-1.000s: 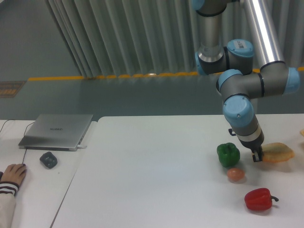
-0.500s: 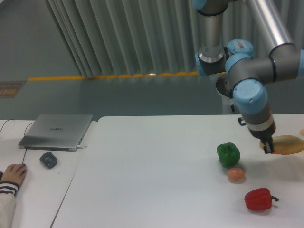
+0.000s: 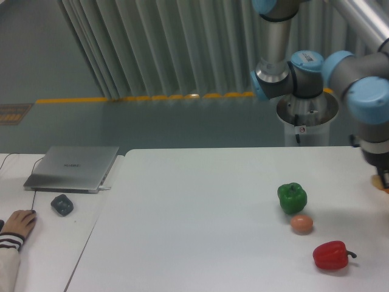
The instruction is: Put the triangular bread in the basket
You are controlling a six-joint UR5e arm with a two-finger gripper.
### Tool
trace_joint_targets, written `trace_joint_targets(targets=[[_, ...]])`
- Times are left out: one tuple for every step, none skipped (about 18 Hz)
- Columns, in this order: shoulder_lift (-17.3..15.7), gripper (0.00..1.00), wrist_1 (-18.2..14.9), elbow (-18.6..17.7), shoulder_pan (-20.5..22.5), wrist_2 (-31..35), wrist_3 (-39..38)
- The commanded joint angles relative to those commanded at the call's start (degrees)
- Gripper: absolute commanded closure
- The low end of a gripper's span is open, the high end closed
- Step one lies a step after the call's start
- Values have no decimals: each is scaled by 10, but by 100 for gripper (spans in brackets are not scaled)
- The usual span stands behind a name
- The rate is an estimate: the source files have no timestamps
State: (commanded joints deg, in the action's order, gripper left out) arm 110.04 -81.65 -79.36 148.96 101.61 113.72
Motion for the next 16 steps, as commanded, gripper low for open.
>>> trace_joint_targets(targets=[[1,100,1,-1,13,-7,16],[4,100,10,-1,21,-14,30],[9,100,24,-2,28,-29,39],[10,100,36,-4,39,-48,43],[11,100,44,-4,53,-73,48],[12,100,46,-5,62,-97,60],[13,100,47,-6,69,-106,74],[13,98,47,-6,72,-107,81],[13,82,45,-8,72,-104,76],[15,74,45,-13,73,-102,76],[15,71,45,-16,77,-103,76],[15,67,45,-15,88,-106,79],[14,62,45,-15,93,-106,81],[14,56,45,-15,93,-106,81],[14,40,45,-15,93,-105,81],[14,25,46,-15,93,-103,78]])
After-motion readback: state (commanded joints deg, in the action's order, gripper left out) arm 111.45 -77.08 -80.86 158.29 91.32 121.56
